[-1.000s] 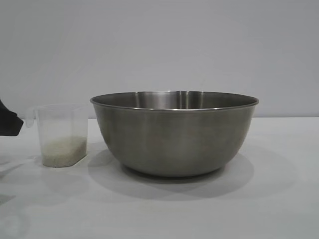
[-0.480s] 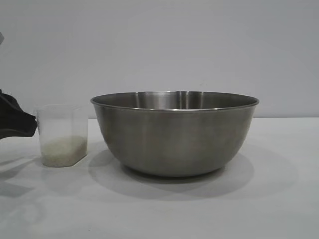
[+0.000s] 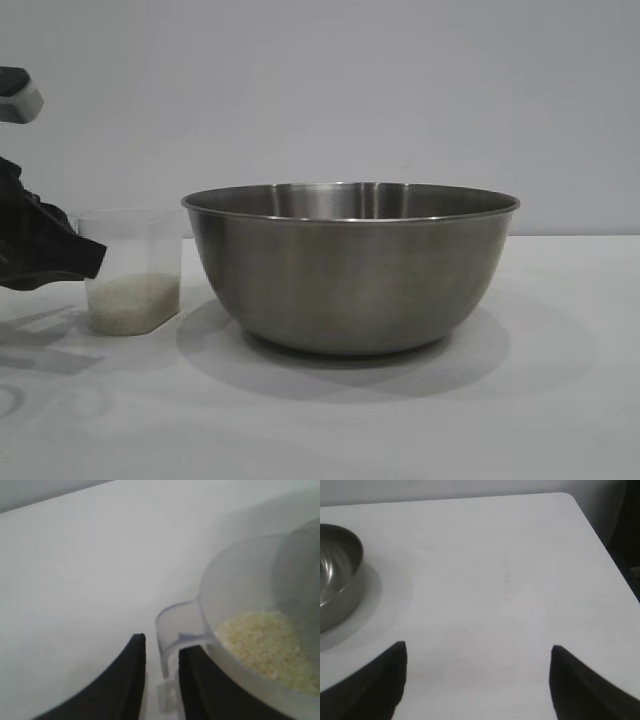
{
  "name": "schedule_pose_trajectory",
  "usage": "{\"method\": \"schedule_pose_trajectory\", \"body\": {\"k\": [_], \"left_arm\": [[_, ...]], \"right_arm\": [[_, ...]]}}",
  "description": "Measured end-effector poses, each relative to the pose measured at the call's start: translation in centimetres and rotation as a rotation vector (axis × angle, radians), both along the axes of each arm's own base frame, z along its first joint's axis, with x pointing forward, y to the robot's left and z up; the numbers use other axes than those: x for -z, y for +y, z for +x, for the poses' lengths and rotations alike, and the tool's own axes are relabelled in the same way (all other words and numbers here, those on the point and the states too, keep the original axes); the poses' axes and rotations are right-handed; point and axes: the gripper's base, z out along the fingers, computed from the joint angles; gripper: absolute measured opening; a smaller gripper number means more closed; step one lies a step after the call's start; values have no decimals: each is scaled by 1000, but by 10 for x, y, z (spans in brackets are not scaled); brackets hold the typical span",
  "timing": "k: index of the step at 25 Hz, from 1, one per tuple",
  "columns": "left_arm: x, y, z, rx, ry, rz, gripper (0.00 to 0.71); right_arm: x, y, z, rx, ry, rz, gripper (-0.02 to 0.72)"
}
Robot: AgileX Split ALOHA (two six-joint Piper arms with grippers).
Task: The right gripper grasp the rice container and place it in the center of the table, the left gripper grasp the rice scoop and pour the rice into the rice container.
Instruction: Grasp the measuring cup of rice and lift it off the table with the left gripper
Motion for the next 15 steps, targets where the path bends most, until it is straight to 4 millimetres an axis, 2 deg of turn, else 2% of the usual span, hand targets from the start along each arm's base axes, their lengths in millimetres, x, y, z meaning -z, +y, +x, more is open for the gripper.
{"method": "schedule_pose_trajectory", "body": {"k": [8, 9, 12, 15], "left_arm": [[-2, -2, 1, 26, -10, -2, 153], [-4, -3, 1, 25, -15, -3, 87], [-6, -3, 1, 25, -23, -6, 0], [-7, -3, 1, 26, -26, -6, 0]], "right_arm": [[0, 0, 0, 0, 0, 0, 550], [0, 0, 0, 0, 0, 0, 550], [0, 0, 0, 0, 0, 0, 550], [0, 0, 0, 0, 0, 0, 550]]}}
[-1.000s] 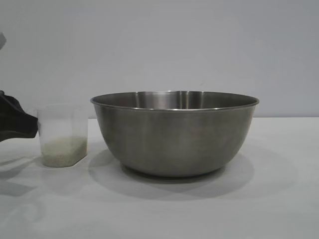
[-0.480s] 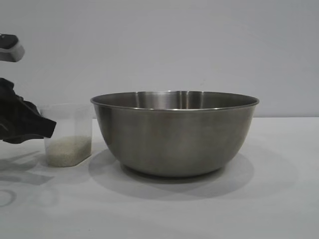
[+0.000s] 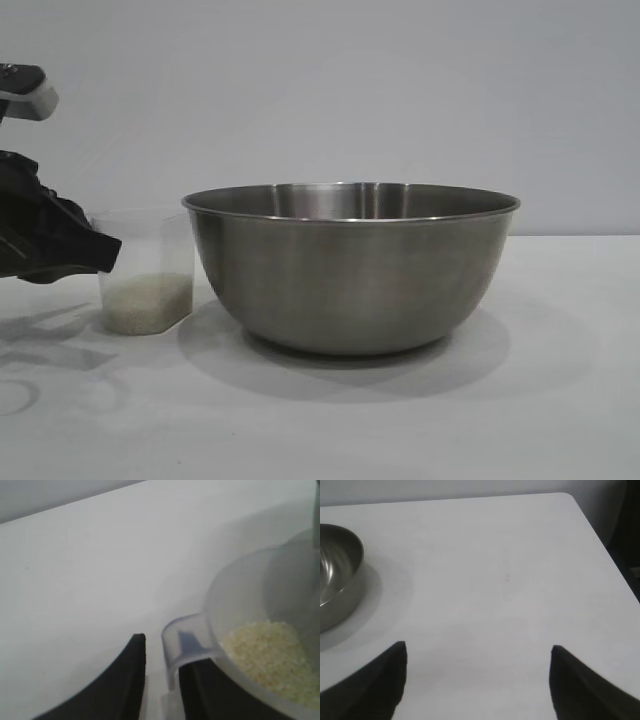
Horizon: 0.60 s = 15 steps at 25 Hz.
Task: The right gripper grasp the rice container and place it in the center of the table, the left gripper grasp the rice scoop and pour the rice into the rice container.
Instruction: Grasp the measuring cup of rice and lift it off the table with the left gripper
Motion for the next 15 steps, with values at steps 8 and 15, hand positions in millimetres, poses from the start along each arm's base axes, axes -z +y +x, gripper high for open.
{"method": "schedule_pose_trajectory", "body": {"k": [8, 15], "left_arm": [[-27, 6, 4, -60, -96, 21, 0], [-76, -1, 10, 16, -304, 93, 0]], "right_arm": [[0, 0, 0, 0, 0, 0, 550], [0, 0, 0, 0, 0, 0, 550]]}}
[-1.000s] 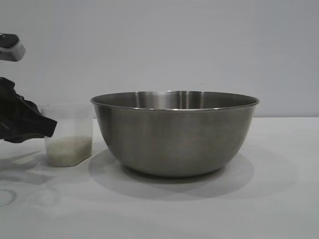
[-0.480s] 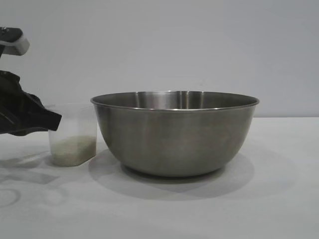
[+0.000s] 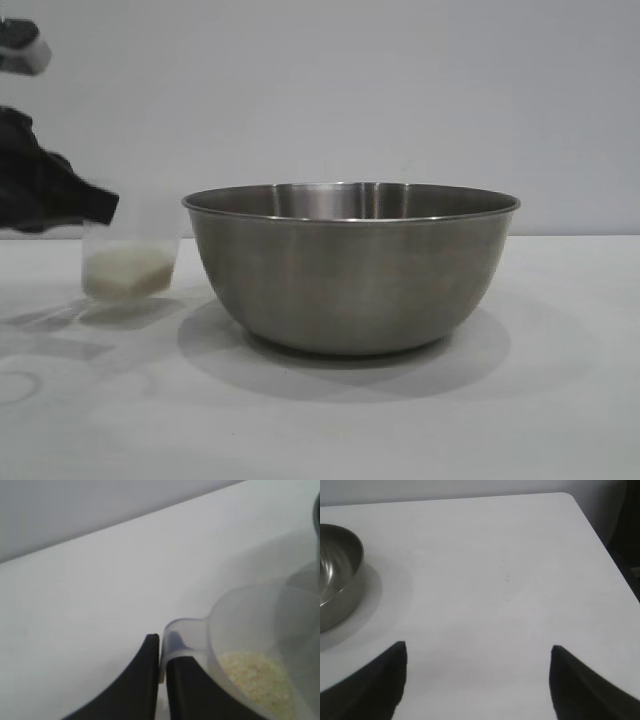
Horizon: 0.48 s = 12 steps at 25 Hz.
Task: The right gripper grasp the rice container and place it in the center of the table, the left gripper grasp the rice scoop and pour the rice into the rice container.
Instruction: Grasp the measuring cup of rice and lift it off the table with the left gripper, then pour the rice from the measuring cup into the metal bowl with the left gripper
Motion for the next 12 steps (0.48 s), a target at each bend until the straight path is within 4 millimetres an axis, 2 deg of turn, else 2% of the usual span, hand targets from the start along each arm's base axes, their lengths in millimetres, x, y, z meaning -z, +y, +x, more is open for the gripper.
{"method": "schedule_pose_trajectory", "body": {"k": [5, 12], "left_arm": [[-25, -18, 13, 146, -167, 134, 0], [-59, -39, 35, 270, -350, 183, 0]], "right_arm": [[0, 0, 0, 0, 0, 0, 550], [0, 0, 0, 0, 0, 0, 550]]}}
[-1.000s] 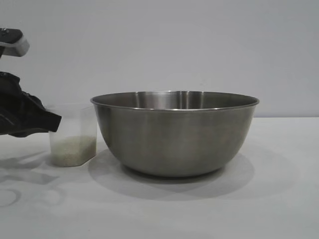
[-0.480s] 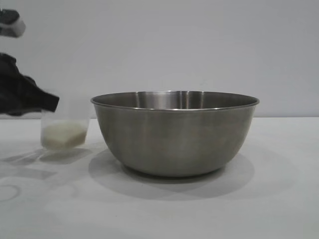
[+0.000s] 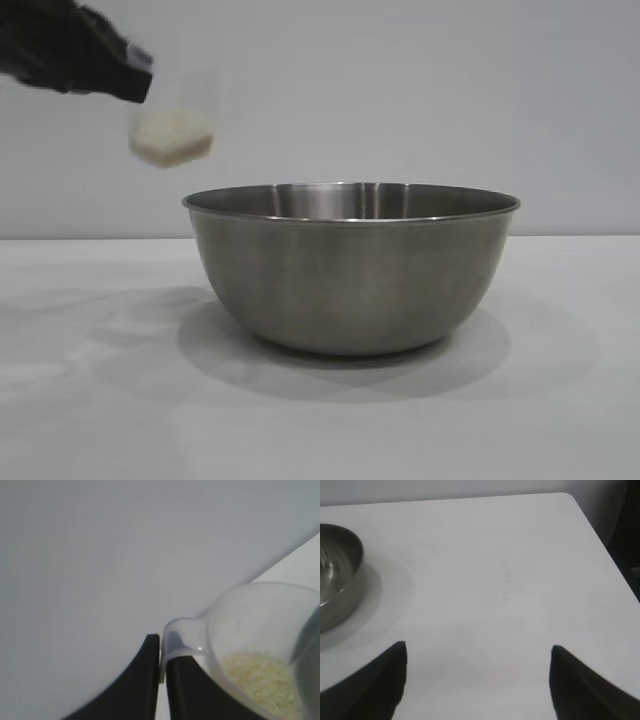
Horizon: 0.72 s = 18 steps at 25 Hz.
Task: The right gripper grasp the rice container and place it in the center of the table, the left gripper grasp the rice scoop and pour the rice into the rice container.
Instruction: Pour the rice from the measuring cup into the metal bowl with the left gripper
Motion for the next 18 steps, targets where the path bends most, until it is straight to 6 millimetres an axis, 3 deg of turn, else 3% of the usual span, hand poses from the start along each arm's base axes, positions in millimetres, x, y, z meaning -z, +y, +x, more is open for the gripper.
{"method": "schedule_pose_trajectory", "body": {"k": [7, 18], "left_arm": [[-33, -22, 17, 143, -197, 164, 0], [-24, -33, 12, 241, -360, 509, 0]], "right_arm": [[0, 0, 0, 0, 0, 0, 550], [0, 0, 0, 0, 0, 0, 550]]}}
